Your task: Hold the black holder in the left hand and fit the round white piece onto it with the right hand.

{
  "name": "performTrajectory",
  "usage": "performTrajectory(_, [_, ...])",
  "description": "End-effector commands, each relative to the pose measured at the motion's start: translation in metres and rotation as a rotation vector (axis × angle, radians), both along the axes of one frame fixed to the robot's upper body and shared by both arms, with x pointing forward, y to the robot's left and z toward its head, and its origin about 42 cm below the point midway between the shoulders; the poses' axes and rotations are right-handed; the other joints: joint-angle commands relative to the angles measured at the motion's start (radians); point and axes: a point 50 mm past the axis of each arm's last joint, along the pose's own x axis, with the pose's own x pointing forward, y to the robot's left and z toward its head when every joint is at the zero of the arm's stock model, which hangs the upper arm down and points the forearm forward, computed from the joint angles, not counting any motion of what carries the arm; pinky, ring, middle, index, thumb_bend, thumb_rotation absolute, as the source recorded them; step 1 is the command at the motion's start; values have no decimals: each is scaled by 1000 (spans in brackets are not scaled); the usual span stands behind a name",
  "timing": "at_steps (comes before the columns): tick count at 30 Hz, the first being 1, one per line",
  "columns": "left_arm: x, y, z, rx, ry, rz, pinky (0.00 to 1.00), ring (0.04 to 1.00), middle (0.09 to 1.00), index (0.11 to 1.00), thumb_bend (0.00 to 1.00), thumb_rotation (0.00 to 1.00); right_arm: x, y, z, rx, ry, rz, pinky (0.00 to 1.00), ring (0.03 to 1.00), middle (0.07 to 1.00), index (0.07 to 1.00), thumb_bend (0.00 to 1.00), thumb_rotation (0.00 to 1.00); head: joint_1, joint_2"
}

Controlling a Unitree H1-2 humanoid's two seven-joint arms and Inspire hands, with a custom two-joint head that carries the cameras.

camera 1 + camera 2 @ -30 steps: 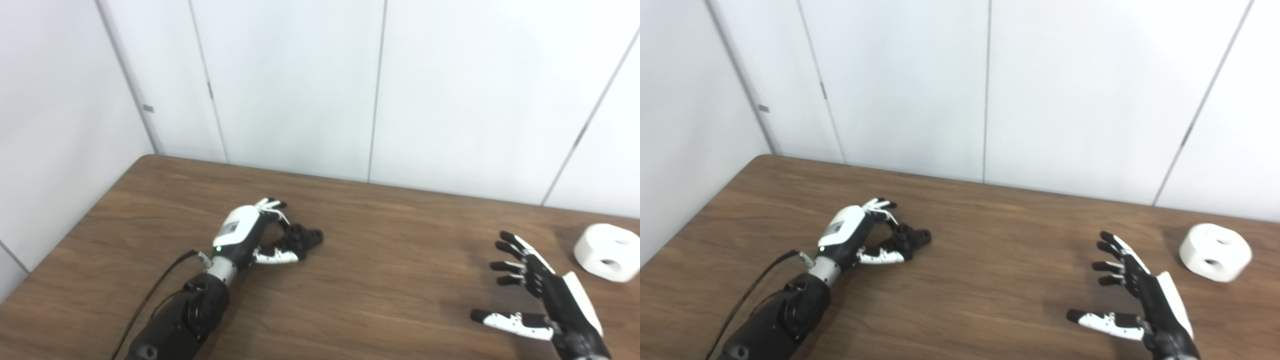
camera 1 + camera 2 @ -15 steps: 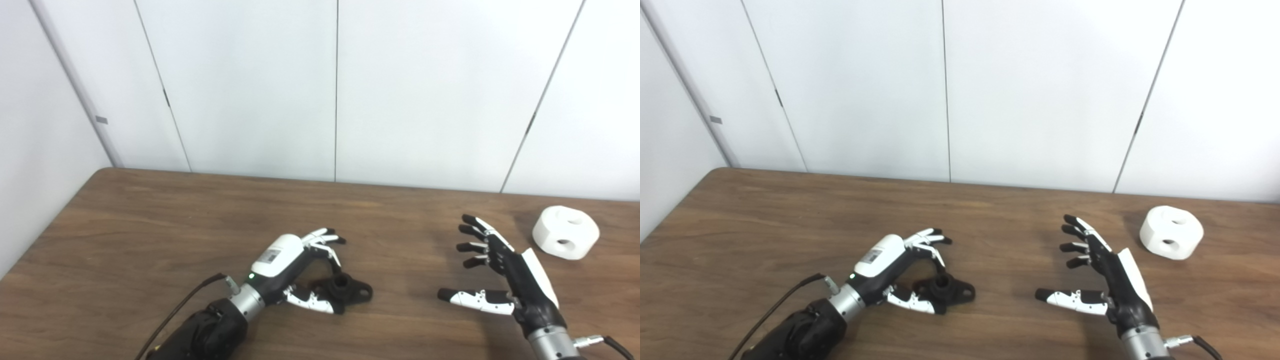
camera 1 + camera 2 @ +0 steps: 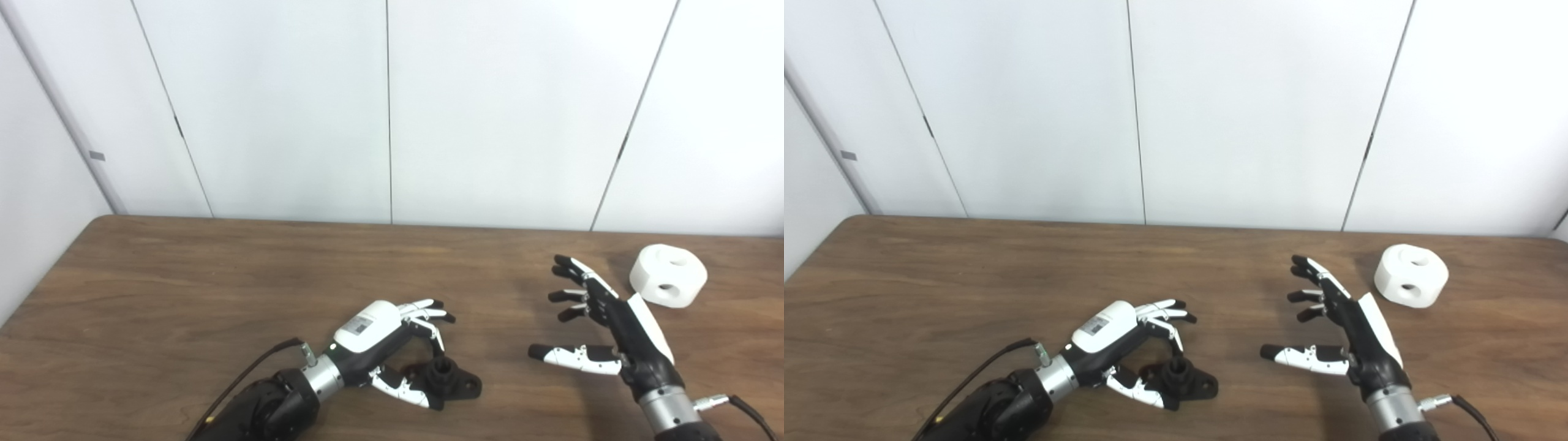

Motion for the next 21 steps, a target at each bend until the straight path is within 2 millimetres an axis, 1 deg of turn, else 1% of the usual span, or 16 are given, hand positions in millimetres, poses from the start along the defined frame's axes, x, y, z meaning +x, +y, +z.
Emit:
performTrajectory(1, [-22, 9, -46, 231, 130, 33, 874, 937, 865, 482, 525, 60, 3, -1, 21, 2, -87, 16, 574, 713, 861, 880, 703, 220, 1, 2])
performTrajectory(9, [-23, 15, -54, 357, 140, 101, 901, 934, 866, 483, 524, 57, 2, -1, 25, -1, -91, 20, 568, 711, 860, 883, 684, 232, -11, 11])
performTrajectory(14, [-24, 17, -59, 363, 156, 129, 899, 918, 860, 483, 524, 55, 2, -1, 27, -15, -96, 19, 562, 708, 853, 883, 676, 252, -20, 11])
performTrajectory(17, [-25, 20, -61, 367, 167, 139, 901, 920, 863, 483, 523, 54, 2, 0, 30, -19, -104, 19, 553, 703, 847, 879, 680, 251, -56, 3])
performTrajectory(19, [-25, 23, -63, 374, 167, 142, 898, 919, 865, 484, 523, 55, 3, 1, 35, -23, -112, 23, 569, 709, 851, 880, 690, 244, -77, -2])
performTrajectory(21, [-27, 27, -65, 366, 163, 144, 899, 917, 862, 484, 523, 55, 6, -2, 44, -40, -125, 28, 571, 714, 855, 883, 712, 216, -135, -16])
